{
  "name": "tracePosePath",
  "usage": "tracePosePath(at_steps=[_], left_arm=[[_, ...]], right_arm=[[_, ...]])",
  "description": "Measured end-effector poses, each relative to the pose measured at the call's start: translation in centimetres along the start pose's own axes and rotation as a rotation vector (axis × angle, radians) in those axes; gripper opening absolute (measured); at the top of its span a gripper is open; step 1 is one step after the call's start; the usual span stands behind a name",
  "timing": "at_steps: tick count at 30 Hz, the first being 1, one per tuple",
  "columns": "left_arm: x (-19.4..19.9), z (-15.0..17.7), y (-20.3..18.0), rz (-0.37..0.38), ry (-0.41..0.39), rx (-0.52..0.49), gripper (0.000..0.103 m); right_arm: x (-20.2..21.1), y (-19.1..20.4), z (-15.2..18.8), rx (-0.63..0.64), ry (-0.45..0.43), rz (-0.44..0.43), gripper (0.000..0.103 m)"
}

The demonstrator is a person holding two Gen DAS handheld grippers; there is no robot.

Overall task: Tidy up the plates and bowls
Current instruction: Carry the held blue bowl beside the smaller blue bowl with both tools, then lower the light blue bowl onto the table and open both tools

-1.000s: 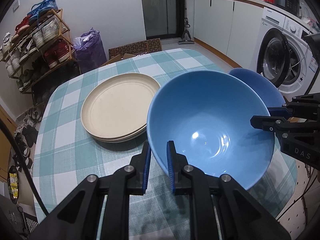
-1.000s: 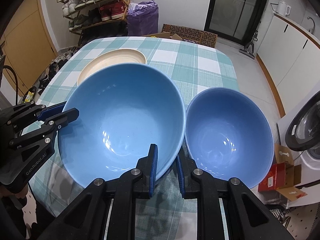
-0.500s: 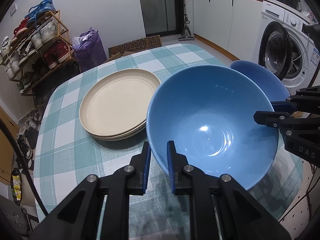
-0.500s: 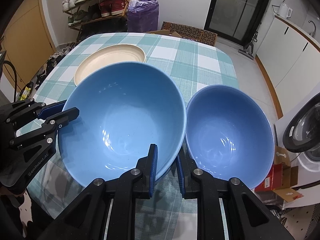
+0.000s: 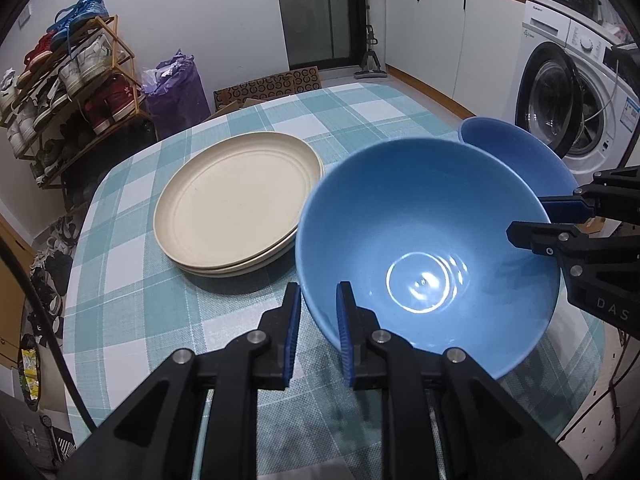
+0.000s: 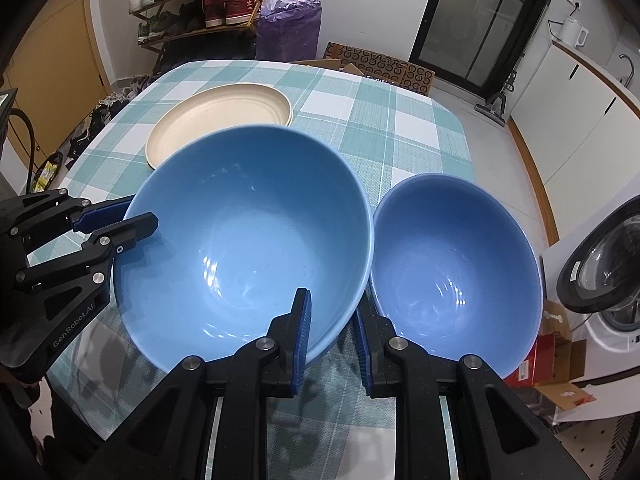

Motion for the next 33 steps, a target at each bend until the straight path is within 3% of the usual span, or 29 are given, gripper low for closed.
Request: tracePosePath(at_steps=[5,11,25,29,31,33], left_arm=[[-0.1,0.1,0.0,-0.028,0.007,-0.018,0.032],[0.0,0.2,0.1,-0.026,0.008,-0.021,0.042],[1.1,-0.6,0.3,0.021,-0.017,0.017,0.048],[2.1,-1.7,0.4,0.062,-0.041,0.041,0.05],[2.6,-2.3,0.3,0.074,-0.05,0.048,0.065],[3.3,-2.9,0.4,0.078,-0.077,0.065,0.091]], right_arm=[[0.5,-0.1,-0.1,0.022,-0.022,0.014,0.026],[1.6,0.2,-0.2,0.039,-0.057,-0.011,0.034],[2.5,0.2,-0.2,0.019,-0.058,-0.107,0.05],[3.5,-0.9,-0.7,-0.035,-0.089,-0.142,0.074],[4.2,-1.6,-1.0,-0.067,-0.106,-0.163,0.08],[5.0,-2.4,-1.4,-0.097,-0.126,-0.185,0.094]])
Point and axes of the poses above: each gripper's, at about its wrist camera, not at the fingertips, and x roughly against the way its jaws point, y to its left, z to its underside, the point moved 7 cm from there along -x, roughly the way its jaws point, and after that the axes turned 8 degrees about -x, right-handed, at the moved point
